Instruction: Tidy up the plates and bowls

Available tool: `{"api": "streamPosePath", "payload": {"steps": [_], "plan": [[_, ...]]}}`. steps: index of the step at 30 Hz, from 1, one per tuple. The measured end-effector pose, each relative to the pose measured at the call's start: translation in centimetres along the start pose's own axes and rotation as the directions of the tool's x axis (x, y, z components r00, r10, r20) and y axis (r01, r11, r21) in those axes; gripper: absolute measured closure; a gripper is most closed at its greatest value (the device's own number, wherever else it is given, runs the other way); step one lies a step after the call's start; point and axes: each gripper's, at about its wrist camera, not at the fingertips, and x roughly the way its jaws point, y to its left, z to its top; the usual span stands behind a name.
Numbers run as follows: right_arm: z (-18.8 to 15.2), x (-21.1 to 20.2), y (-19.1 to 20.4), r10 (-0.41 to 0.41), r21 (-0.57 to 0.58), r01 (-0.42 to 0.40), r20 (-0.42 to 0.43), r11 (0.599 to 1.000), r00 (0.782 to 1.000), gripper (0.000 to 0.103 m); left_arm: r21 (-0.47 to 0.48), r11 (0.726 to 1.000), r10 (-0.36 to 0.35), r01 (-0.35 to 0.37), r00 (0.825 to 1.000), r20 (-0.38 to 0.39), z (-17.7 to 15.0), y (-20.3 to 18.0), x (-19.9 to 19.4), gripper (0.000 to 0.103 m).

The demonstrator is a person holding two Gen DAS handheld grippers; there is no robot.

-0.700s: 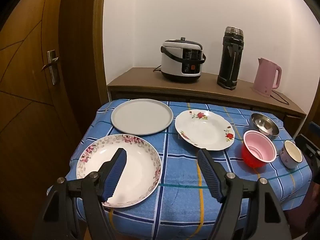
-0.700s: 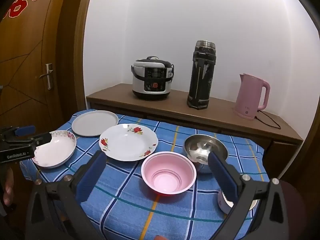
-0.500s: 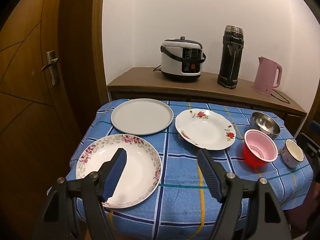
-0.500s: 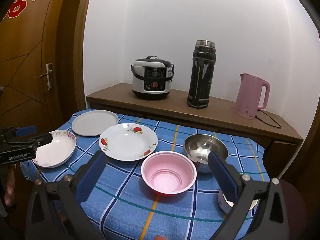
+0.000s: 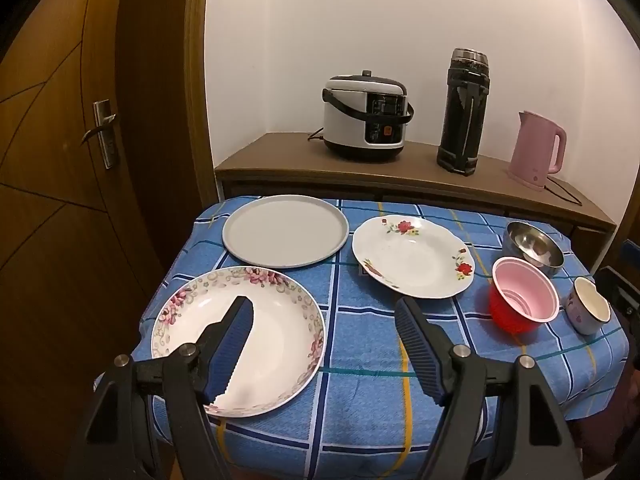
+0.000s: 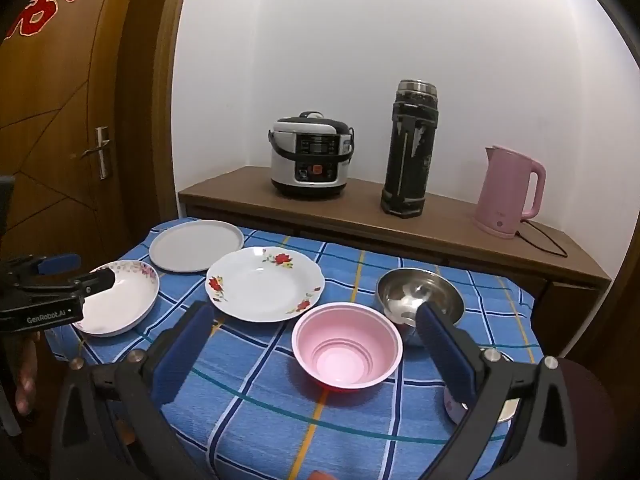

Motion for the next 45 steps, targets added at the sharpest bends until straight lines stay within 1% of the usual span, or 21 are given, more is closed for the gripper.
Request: {"api": "streamPosePath", "payload": {"steps": [13, 23, 45], "plan": [[-0.2, 0.4, 0.5, 0.024, -0.006, -0.024, -0.012, 1.000, 1.000, 0.000, -0.005, 1.000, 0.002, -0.002, 1.000, -0.009, -0.3, 0.3, 0.4, 0.028], [-0.2, 0.8, 0.5, 0.058, 0.010, -0.058, -0.011, 0.998, 0.998, 0.000, -0.008, 1.000, 0.004, -0.005, 1.000, -0.008, -0.4, 0.5, 0.7, 0.028], [-0.2, 1.5, 1.6, 0.079, -0.010, -0.079, -0.015, 0.997, 0.997, 0.000, -0.007, 1.000, 0.000, -0.001, 1.000, -0.011, -0.6, 0.7, 1.2, 0.028]]}}
